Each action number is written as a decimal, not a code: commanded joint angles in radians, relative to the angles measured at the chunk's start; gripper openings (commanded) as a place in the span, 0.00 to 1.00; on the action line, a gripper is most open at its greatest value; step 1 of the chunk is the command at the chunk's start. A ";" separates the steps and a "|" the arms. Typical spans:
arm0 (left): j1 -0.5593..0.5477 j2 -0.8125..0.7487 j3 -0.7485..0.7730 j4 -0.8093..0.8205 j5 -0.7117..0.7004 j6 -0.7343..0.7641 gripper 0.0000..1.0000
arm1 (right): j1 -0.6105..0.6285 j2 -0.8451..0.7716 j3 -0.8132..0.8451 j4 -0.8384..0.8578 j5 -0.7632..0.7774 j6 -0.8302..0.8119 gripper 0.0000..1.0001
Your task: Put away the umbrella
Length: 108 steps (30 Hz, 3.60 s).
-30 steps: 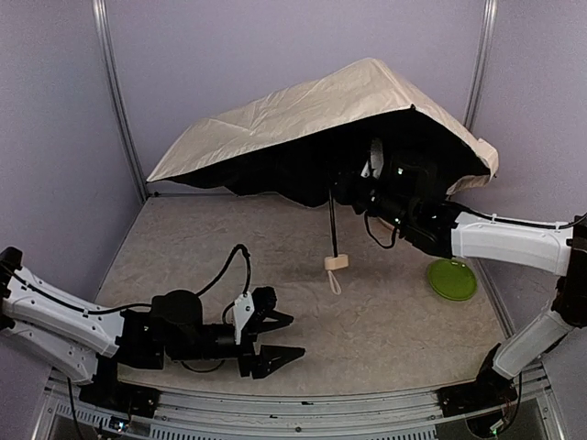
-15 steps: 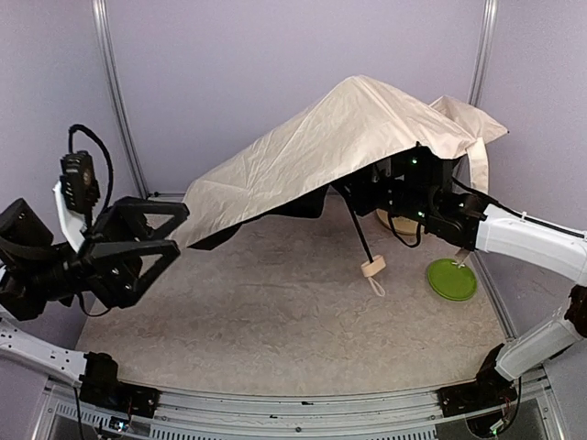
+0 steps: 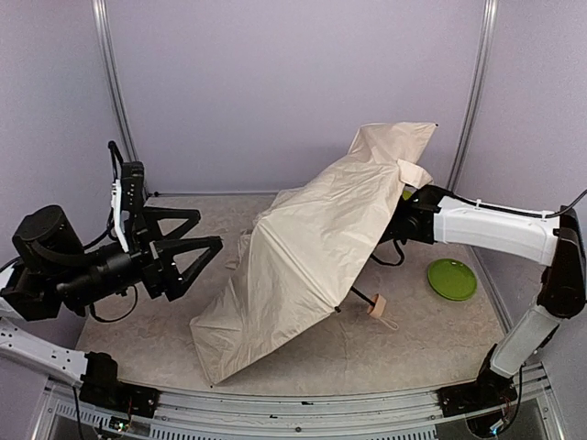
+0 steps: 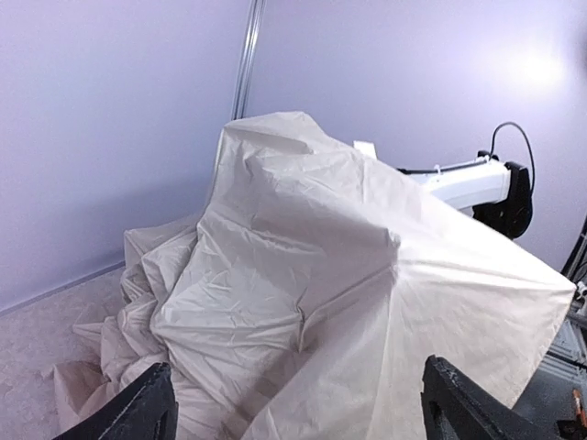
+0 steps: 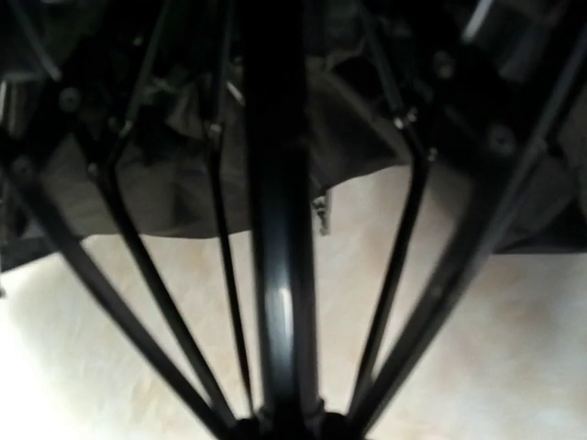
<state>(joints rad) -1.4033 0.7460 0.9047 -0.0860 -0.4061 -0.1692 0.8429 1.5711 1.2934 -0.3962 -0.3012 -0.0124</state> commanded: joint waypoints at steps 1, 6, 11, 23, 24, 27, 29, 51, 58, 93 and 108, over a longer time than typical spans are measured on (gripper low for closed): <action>0.048 0.063 -0.032 0.036 0.053 0.023 0.93 | 0.017 0.134 0.136 -0.199 -0.071 -0.071 0.00; 0.120 0.136 -0.073 0.084 0.193 0.022 0.99 | 0.029 0.254 0.190 -0.237 -0.061 -0.098 0.00; 0.214 0.146 -0.106 0.065 0.124 -0.028 0.98 | 0.041 0.387 0.274 -0.275 -0.077 -0.120 0.00; 0.283 0.141 -0.327 0.236 0.183 -0.026 0.99 | 0.050 0.559 0.382 -0.243 -0.072 -0.128 0.39; 0.290 0.162 -0.331 0.245 0.175 -0.024 0.99 | 0.053 0.552 0.381 -0.237 -0.074 -0.127 0.42; 0.331 0.216 -0.302 0.190 0.123 -0.071 0.99 | 0.059 0.497 0.330 -0.209 -0.077 -0.109 0.49; 0.357 0.242 -0.285 0.149 0.088 -0.109 0.99 | 0.058 0.435 0.261 -0.184 -0.062 -0.085 0.51; 0.374 0.442 -0.459 0.298 0.173 -0.242 0.99 | 0.060 -0.276 -0.294 -0.061 -0.032 0.215 0.76; 0.375 0.453 -0.491 0.301 0.154 -0.256 0.99 | 0.060 -0.211 -0.285 0.129 0.160 0.237 0.77; 0.435 0.560 -0.567 0.398 0.196 -0.288 0.97 | 0.240 0.286 0.294 -0.281 0.178 0.109 0.00; 0.441 0.603 -0.584 0.464 0.199 -0.266 0.96 | 0.316 0.276 0.159 0.014 -0.090 0.258 0.28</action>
<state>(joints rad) -0.9726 1.3251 0.3313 0.3428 -0.2066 -0.4458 1.1324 1.8378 1.5215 -0.5404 -0.2890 0.1810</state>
